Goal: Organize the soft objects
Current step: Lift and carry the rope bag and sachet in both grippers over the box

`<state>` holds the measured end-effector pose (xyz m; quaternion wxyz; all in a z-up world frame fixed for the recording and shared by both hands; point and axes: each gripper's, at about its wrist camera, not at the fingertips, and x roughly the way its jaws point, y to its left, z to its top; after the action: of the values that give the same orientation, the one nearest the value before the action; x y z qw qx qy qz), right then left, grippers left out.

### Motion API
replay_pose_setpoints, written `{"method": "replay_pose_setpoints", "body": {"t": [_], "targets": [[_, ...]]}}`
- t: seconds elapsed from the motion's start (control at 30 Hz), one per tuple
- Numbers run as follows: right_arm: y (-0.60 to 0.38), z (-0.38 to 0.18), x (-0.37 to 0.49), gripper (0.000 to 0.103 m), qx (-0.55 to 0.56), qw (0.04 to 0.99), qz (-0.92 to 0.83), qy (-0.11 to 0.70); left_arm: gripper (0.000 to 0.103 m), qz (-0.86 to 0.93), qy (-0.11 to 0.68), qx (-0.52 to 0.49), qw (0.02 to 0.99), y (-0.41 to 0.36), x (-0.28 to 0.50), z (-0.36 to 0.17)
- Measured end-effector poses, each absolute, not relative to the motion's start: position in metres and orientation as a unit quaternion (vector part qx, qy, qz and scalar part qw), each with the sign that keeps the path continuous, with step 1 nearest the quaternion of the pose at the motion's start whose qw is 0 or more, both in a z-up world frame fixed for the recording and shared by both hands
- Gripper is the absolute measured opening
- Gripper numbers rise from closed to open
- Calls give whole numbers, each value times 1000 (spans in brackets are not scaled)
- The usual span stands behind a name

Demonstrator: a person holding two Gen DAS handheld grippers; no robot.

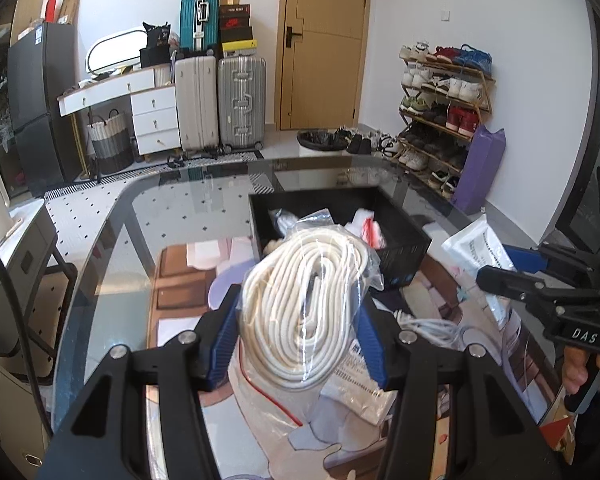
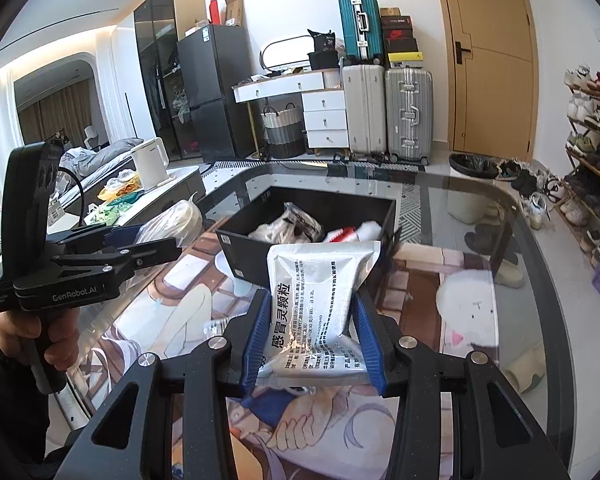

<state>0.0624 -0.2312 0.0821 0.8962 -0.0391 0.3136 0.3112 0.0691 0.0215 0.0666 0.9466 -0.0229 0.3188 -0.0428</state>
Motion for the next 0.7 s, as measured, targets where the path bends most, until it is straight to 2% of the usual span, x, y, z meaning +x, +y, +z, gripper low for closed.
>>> {"method": "replay_pose_setpoints", "body": {"t": [0.7], "targets": [[-217, 114, 80, 42, -42, 906, 313, 281, 53, -44, 293, -3, 955, 13, 83, 97]]}}
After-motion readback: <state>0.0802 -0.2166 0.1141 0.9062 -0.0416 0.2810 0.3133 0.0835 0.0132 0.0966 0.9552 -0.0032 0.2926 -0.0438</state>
